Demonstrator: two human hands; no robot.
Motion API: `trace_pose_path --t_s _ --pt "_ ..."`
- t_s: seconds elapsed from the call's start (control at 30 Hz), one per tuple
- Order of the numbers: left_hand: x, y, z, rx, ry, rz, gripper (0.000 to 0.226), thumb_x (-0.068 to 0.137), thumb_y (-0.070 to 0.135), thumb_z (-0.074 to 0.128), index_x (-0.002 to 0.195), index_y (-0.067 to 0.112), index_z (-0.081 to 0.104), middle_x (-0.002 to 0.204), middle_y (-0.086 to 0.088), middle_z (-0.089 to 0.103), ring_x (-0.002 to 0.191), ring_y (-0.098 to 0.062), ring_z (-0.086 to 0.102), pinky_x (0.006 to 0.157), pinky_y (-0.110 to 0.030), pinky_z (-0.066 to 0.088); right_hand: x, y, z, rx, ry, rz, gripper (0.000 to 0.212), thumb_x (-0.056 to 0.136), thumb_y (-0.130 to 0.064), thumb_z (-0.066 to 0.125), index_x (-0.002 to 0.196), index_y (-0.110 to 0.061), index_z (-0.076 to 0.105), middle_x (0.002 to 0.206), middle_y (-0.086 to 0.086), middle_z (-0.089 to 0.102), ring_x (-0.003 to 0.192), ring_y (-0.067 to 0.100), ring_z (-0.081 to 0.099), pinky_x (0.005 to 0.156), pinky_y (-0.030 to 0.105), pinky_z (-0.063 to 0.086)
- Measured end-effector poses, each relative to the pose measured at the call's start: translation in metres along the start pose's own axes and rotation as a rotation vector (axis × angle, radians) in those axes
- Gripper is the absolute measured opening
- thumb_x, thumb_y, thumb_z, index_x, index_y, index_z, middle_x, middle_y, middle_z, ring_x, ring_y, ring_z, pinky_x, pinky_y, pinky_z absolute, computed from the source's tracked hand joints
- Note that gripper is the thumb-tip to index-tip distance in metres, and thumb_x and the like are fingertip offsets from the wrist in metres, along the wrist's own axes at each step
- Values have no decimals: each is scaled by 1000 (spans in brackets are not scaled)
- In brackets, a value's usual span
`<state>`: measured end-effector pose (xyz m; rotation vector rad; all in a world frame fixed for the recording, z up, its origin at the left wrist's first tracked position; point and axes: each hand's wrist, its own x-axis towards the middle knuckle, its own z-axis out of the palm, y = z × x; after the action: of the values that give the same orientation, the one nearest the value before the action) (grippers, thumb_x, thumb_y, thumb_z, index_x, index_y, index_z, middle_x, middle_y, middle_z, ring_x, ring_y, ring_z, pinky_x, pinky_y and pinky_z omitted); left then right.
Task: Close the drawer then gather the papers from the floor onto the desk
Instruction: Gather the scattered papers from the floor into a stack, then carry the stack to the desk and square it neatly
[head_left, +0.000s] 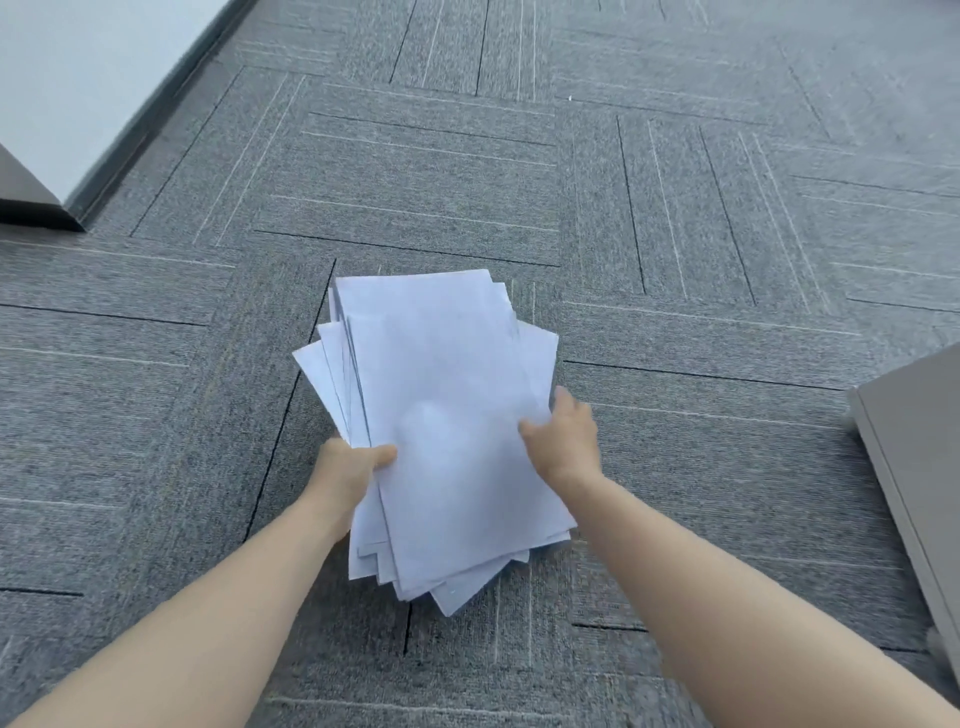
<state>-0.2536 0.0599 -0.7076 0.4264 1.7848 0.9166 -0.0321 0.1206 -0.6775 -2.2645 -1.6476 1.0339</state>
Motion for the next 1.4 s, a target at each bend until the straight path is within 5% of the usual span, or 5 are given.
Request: trace_pose_path --t_s 0.2,0.33,0.53,1.1,1.4 --pt "-13 15 6 -110 -154 43 15 81 -3 67 96 1 71 86 -7 76 80 -23 72 76 -34 57 22 20 -31 559 -132 187 87 70 -54 76 140 -11 48 141 10 54 123 30 56 104 48 45" --pt "-19 25 12 -127 -209 49 19 81 -2 67 100 2 71 94 -9 76 85 -24 73 81 -38 56 25 23 -47 812 -279 94 25 83 -9 71 108 -3 69 101 16 74 75 28 72 73 41 60" --pt "-28 35 18 -121 -219 19 32 72 5 76 103 0 69 103 -18 74 99 -35 69 97 -54 48 24 31 -64 860 -330 -15 29 79 4 67 107 -2 66 95 13 76 77 27 72 70 38 60" --pt "-170 183 21 -151 -91 -1 71 38 34 91 100 10 69 100 -13 75 96 -36 69 91 -58 50 -101 -34 -227 983 -188 -39 26 90 10 55 96 -11 67 87 0 77 78 17 73 70 31 58" --pt "-297 342 33 -123 -181 97 22 72 3 79 92 10 74 98 -15 75 92 -35 71 90 -59 52 -186 -105 -382 1040 22 -54 23 90 8 58 91 -14 66 78 -8 76 74 8 72 71 28 59"
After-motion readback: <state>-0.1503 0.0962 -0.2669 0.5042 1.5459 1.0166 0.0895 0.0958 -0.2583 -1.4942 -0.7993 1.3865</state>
